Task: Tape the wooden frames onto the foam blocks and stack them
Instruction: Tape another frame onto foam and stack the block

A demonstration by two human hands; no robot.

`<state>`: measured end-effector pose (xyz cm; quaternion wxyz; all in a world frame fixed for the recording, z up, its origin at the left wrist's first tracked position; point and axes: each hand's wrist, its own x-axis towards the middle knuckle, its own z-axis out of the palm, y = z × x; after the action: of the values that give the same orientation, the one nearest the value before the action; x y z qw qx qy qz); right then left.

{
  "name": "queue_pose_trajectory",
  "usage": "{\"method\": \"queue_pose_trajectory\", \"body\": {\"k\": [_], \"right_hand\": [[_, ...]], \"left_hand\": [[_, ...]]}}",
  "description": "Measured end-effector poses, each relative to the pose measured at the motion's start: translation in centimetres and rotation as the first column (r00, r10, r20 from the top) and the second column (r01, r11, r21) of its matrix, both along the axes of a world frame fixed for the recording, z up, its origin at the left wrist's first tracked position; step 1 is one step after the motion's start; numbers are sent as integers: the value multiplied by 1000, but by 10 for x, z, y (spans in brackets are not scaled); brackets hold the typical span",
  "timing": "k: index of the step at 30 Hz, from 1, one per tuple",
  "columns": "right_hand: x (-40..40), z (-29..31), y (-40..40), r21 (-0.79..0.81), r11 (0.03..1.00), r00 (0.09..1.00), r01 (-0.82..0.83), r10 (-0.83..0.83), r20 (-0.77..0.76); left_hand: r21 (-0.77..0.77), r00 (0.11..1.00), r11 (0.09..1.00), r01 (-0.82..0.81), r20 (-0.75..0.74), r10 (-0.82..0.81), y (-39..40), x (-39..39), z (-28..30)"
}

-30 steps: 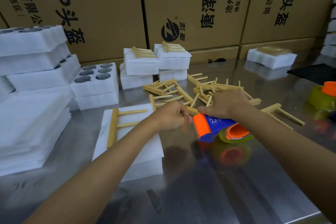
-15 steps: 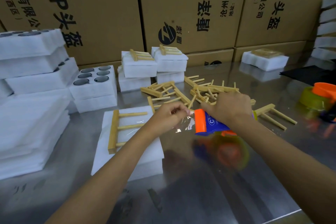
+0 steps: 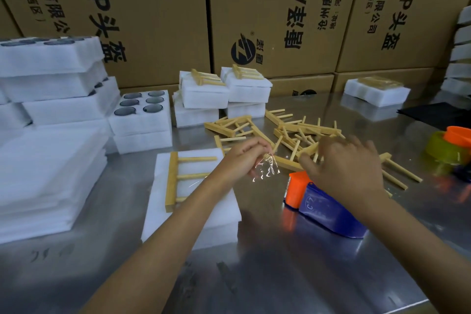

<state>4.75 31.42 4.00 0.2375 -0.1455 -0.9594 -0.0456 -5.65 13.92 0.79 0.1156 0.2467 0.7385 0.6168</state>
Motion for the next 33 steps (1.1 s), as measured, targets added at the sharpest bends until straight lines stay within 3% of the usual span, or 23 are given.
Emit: {"method": "queue_pose_trajectory", "body": {"k": [1, 2, 3, 4, 5, 6, 8, 10, 12, 14, 16, 21, 25, 29, 33], "right_hand": [[-7, 7, -4, -161, 982, 995, -98, 101, 9], [-14, 14, -9, -413, 895, 975, -171, 213, 60], [-20, 19, -18, -672, 721, 938, -169, 326, 114], [-26, 20, -24, -820, 552, 906, -152, 409, 107], [-32, 17, -28, -870, 473, 894, -142, 439, 93], [-36, 14, -29, -869, 472, 897, -149, 434, 82], [-44, 8, -30, -811, 565, 921, -152, 379, 91], [-50, 5, -31, -699, 699, 930, -150, 340, 141], [-53, 5, -36, -598, 788, 928, -149, 320, 190], [-54, 1, -40, -534, 830, 920, -160, 321, 223], [-53, -5, -44, -488, 855, 914, -175, 325, 242], [-46, -16, -60, -298, 923, 903, -243, 327, 278], [-45, -30, -82, -98, 956, 924, -276, 291, 249], [-44, -44, -91, -100, 958, 932, -269, 285, 224], [-42, -50, -89, -265, 929, 931, -259, 313, 190]], "left_hand": [[8, 1000, 1000, -1, 4, 1, 0, 0, 0], [9, 1000, 1000, -3, 5, 3, -1, 0, 0], [-1, 1000, 1000, -5, 1, 5, -1, 0, 0], [-16, 1000, 1000, -1, -4, 1, -1, 0, 0], [-29, 1000, 1000, 7, -7, -7, -1, 1, 0], [-41, 1000, 999, 5, -12, -6, 0, 3, 1], [-80, 996, 996, -51, -83, 44, 1, 6, 2], [-264, 939, 945, -190, -330, 97, 0, 6, 1], [-449, 837, 810, -377, -540, 90, -8, 8, -2], [-436, 757, 744, -507, -638, 142, -23, 8, 0], [-346, 707, 745, -571, -668, 232, -45, 6, 4], [-352, 745, 682, -641, -498, 443, -114, -1, 13], [-305, 743, 678, -669, -260, 616, -160, 6, -5], [-336, 737, 664, -667, -168, 655, -183, 23, -36], [-297, 780, 771, -564, 117, 615, -175, 42, -52]]}}
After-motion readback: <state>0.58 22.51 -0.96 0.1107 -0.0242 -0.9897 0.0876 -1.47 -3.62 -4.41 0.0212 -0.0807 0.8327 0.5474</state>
